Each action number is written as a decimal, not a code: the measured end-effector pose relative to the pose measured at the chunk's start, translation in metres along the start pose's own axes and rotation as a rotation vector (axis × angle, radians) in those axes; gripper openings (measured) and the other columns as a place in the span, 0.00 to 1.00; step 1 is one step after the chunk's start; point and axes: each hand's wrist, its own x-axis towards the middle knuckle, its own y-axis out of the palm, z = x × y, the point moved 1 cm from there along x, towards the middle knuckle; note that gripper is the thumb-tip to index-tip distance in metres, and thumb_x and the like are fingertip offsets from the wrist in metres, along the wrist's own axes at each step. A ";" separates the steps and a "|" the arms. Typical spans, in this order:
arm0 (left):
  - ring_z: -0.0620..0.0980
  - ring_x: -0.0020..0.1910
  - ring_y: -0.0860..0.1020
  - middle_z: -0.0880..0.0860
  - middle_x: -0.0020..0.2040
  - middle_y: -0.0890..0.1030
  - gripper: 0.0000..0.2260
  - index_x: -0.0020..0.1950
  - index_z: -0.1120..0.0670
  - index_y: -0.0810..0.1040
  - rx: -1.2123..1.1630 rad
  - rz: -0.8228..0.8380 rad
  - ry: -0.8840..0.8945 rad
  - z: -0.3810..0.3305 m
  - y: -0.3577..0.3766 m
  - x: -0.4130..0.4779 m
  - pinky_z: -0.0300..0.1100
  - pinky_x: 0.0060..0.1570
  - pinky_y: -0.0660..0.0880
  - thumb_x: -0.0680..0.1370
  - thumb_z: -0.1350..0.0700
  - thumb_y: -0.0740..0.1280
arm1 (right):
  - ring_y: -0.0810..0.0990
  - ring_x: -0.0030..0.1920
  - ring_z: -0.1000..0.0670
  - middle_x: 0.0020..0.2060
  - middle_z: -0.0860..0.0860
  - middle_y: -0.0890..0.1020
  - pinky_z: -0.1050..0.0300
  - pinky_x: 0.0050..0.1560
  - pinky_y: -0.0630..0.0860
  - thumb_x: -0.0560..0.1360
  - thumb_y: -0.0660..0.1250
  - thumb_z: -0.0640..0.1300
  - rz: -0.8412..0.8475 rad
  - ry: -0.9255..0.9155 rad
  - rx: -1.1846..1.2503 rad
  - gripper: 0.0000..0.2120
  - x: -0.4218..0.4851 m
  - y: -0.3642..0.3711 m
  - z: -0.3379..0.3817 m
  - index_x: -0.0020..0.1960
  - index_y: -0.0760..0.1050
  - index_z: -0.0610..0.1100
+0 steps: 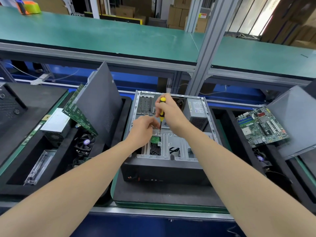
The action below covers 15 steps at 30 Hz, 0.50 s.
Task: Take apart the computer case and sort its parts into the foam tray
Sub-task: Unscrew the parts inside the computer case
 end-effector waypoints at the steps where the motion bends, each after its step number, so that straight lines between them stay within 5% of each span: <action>1: 0.44 0.48 0.75 0.48 0.48 0.80 0.18 0.48 0.53 0.83 -0.004 -0.023 0.002 0.000 0.001 0.003 0.37 0.50 0.70 0.77 0.70 0.57 | 0.71 0.35 0.51 0.34 0.51 0.72 0.55 0.42 0.71 0.83 0.61 0.44 -0.053 0.031 0.077 0.05 0.002 0.008 0.001 0.48 0.68 0.45; 6: 0.53 0.38 0.75 0.48 0.36 0.75 0.13 0.39 0.48 0.68 0.103 0.210 -0.066 0.007 0.013 0.027 0.43 0.33 0.66 0.82 0.61 0.56 | 0.63 0.32 0.51 0.30 0.53 0.65 0.53 0.39 0.63 0.83 0.58 0.62 -0.275 0.073 0.180 0.23 0.012 0.035 0.004 0.38 0.66 0.46; 10: 0.57 0.39 0.77 0.51 0.38 0.76 0.09 0.42 0.54 0.71 0.487 0.337 -0.011 0.010 0.017 0.039 0.46 0.35 0.71 0.81 0.60 0.57 | 0.59 0.31 0.49 0.29 0.47 0.63 0.52 0.36 0.57 0.82 0.60 0.56 -0.379 0.055 0.216 0.24 0.016 0.041 -0.002 0.34 0.65 0.41; 12: 0.56 0.39 0.78 0.54 0.43 0.81 0.09 0.47 0.56 0.76 0.616 0.356 0.016 0.012 0.017 0.040 0.47 0.40 0.74 0.80 0.59 0.56 | 0.59 0.32 0.47 0.29 0.44 0.62 0.51 0.37 0.57 0.78 0.61 0.52 -0.319 0.018 0.195 0.23 0.018 0.045 -0.006 0.33 0.61 0.36; 15: 0.56 0.38 0.78 0.56 0.43 0.83 0.10 0.50 0.58 0.77 0.726 0.387 0.085 0.018 0.019 0.040 0.44 0.33 0.66 0.81 0.59 0.56 | 0.60 0.30 0.49 0.26 0.48 0.62 0.54 0.36 0.59 0.76 0.62 0.50 -0.151 -0.005 0.130 0.23 0.023 0.054 -0.007 0.31 0.61 0.36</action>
